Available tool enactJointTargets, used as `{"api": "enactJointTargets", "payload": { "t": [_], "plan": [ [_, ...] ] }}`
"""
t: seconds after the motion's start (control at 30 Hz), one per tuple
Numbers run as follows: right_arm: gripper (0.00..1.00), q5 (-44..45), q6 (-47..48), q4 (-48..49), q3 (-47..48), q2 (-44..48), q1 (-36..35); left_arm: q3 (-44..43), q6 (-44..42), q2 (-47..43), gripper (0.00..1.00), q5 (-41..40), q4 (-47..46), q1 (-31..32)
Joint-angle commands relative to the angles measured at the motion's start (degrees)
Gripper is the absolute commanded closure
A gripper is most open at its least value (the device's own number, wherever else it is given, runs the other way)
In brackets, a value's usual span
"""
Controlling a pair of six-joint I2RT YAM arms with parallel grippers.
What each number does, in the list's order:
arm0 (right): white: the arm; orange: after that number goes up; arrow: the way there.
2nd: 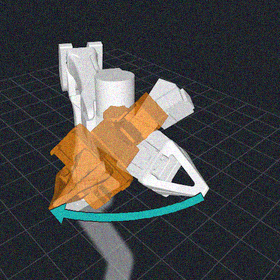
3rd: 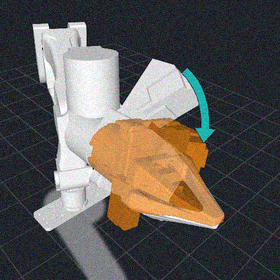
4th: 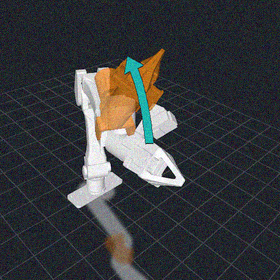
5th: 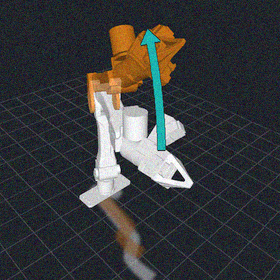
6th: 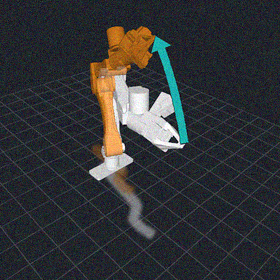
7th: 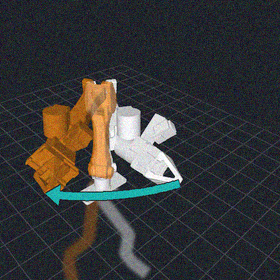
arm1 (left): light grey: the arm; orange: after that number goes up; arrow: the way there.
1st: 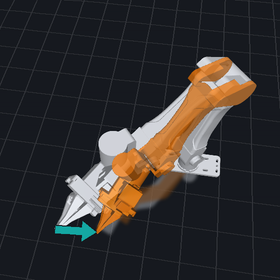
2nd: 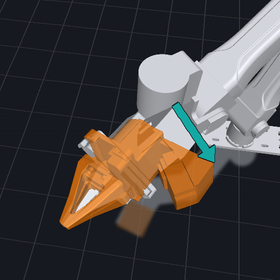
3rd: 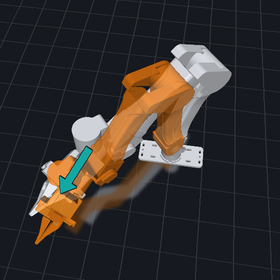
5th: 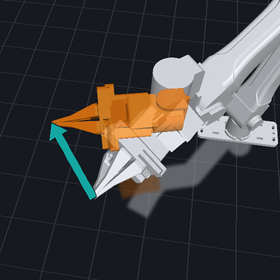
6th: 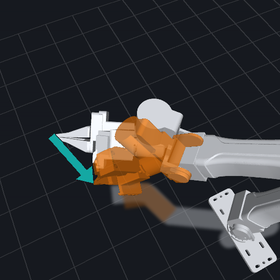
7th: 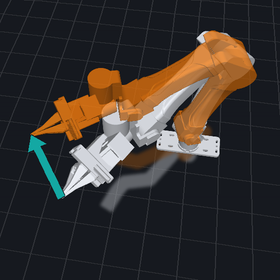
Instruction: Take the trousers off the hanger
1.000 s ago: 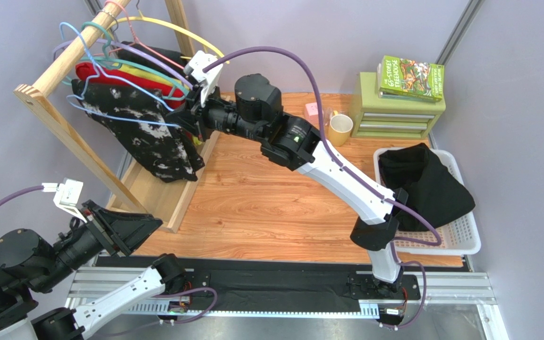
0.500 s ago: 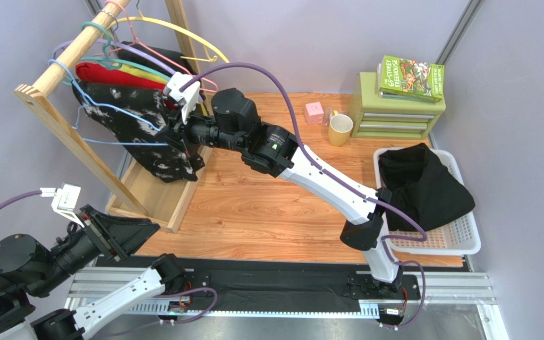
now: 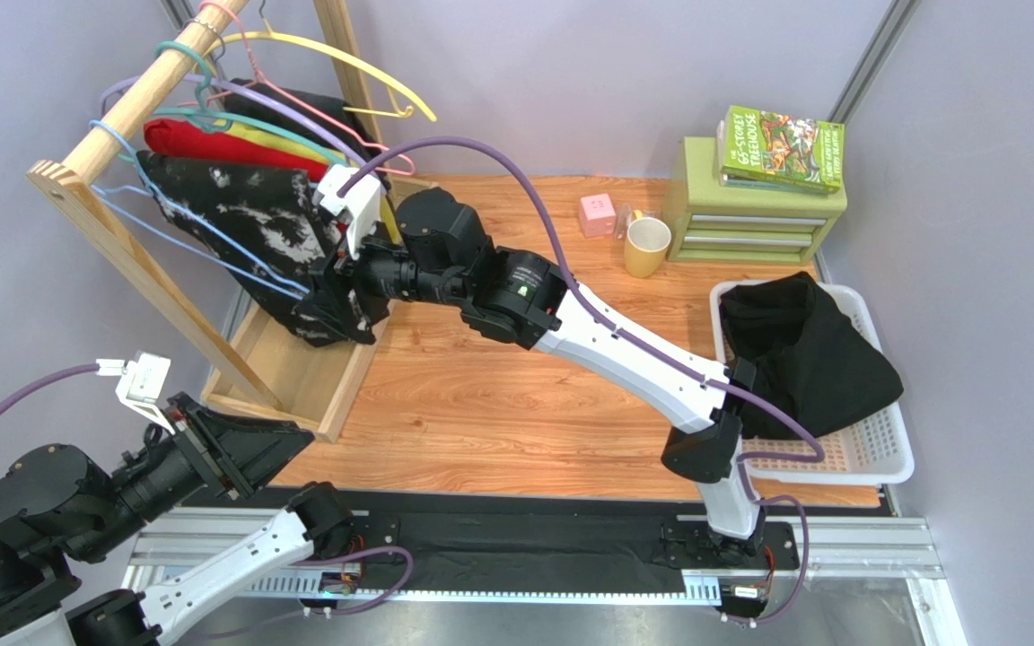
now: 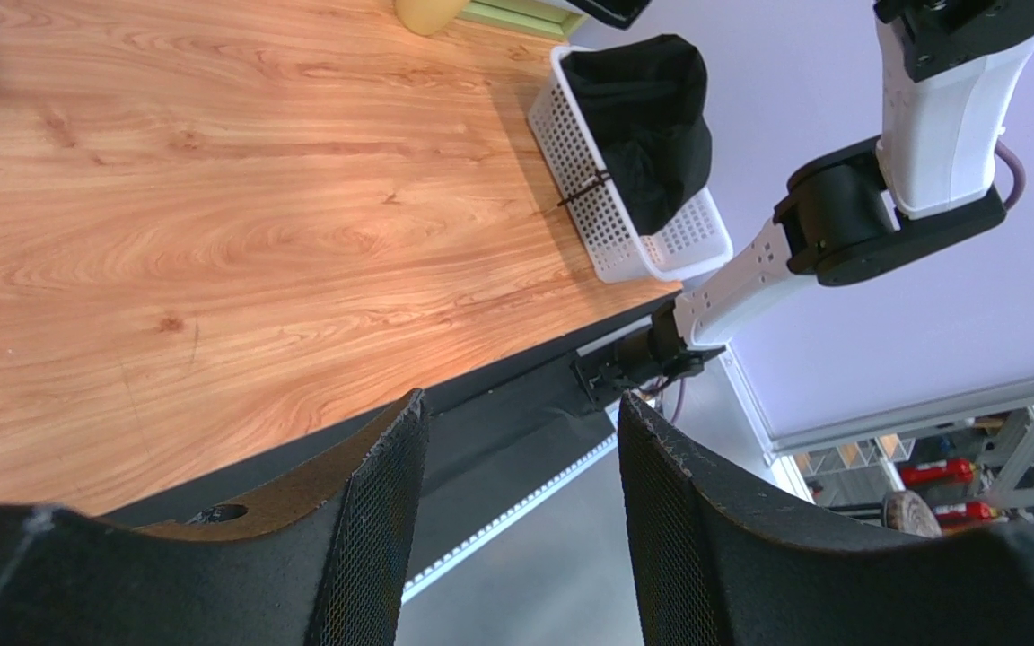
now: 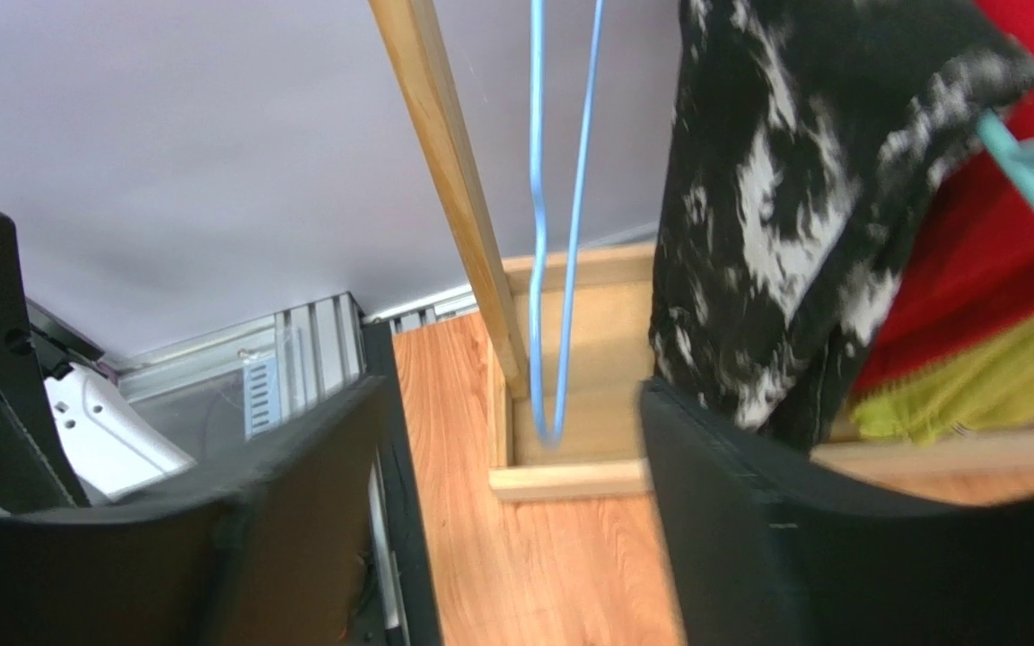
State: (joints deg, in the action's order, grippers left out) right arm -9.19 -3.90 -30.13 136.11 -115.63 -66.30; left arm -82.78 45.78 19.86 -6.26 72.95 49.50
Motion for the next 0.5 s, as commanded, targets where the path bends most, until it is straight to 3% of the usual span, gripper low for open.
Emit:
{"api": "enactJointTargets", "payload": {
  "t": [0.0,0.1,0.23,0.47],
  "plan": [
    [0.16,8.37,-0.75,-2.39,-3.12,8.31,-0.32,1.04,0.01,0.53,0.4,1.69,-3.42,0.16],
    [0.0,14.35,-1.89,-3.18,-8.05,13.32,-0.23,2.1,-0.25,0.71,0.39,2.39,-4.47,0.16],
    [0.0,21.04,-4.7,-5.11,-15.86,20.35,-0.23,3.94,-1.3,1.5,0.37,4.49,-6.76,0.16],
    [0.0,27.65,-18.05,-8.19,-41.25,39.65,1.09,10.6,-2.89,4.22,0.35,10.39,-13.78,0.16]
  ]
}}
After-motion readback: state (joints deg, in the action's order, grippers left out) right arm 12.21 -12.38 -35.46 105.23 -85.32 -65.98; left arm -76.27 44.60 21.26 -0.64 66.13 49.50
